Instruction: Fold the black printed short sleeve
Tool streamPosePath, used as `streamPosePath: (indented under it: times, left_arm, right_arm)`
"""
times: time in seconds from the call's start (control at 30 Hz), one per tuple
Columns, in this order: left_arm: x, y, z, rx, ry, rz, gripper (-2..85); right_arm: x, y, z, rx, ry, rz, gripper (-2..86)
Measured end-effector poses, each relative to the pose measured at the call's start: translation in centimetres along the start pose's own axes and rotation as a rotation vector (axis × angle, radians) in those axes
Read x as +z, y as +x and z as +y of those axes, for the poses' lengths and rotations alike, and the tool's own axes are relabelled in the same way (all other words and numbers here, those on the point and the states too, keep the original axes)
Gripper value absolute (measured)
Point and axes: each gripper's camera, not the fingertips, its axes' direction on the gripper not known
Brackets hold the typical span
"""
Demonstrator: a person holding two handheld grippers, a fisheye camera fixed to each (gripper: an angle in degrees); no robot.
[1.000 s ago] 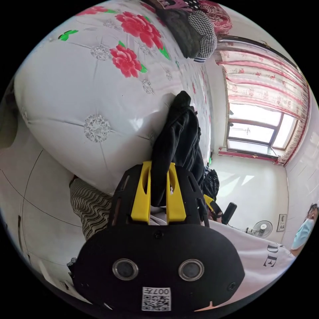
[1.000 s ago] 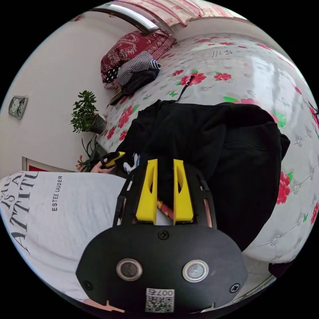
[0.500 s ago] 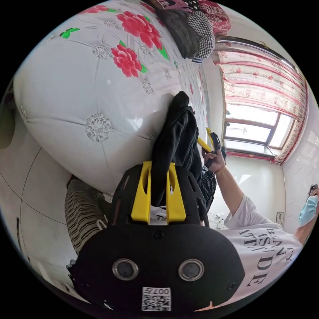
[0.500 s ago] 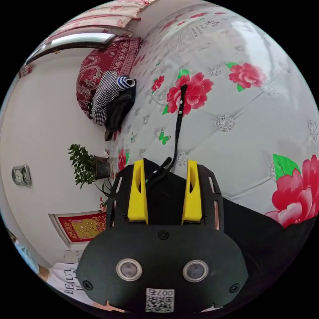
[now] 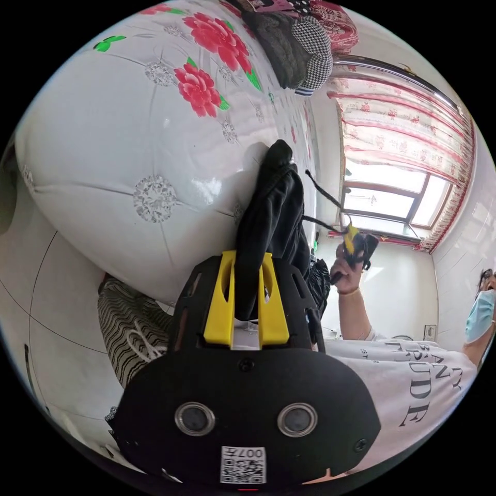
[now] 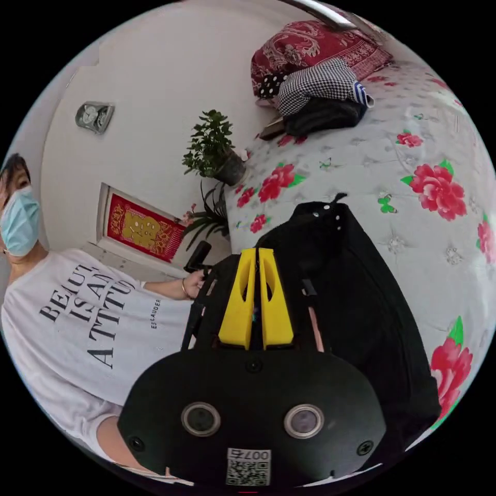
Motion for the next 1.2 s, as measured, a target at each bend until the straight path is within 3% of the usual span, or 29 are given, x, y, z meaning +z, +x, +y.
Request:
streamPosePath:
  times: [0.13, 0.2, 0.43, 0.77, 0.93, 1.07, 1.2]
  left_arm:
    - [0.9, -0.4, 0.0, -0.011, -0.004, 0.009, 6.7]
    - [1.5, -0.3, 0.0, -0.009, -0.007, -0.008, 6.7]
    - [3.4, 0.2, 1.2, -0.021, 0.015, -0.031, 6.6]
    - [6.8, 2.7, 4.8, -0.012, 0.071, -0.013, 6.3]
    - [10.3, 13.2, 6.2, 0.308, 0.004, 0.008, 5.5]
    - [20.2, 27.7, 9.3, 0.786, -0.242, -0.050, 5.1]
    - [33.5, 38.6, 19.7, 1.256, -0.570, -0.048, 5.1]
  right_arm:
    - [4.2, -1.7, 8.7, 0.132, -0.231, 0.090, 0.8]
    - [4.9, -2.3, 11.2, 0.177, -0.234, 0.119, 1.7]
    - [-0.3, -4.9, 17.8, 0.323, 0.029, 0.279, 4.2]
    - [-5.1, -5.2, 27.8, 0.449, 0.181, 0.186, 5.7]
    - [-7.9, -7.0, 31.4, 0.442, 0.216, 0.233, 6.6]
    - [-11.7, -8.5, 36.7, 0.462, 0.294, 0.283, 7.2]
    - [-15.2, -9.7, 43.6, 0.510, 0.438, 0.309, 7.2]
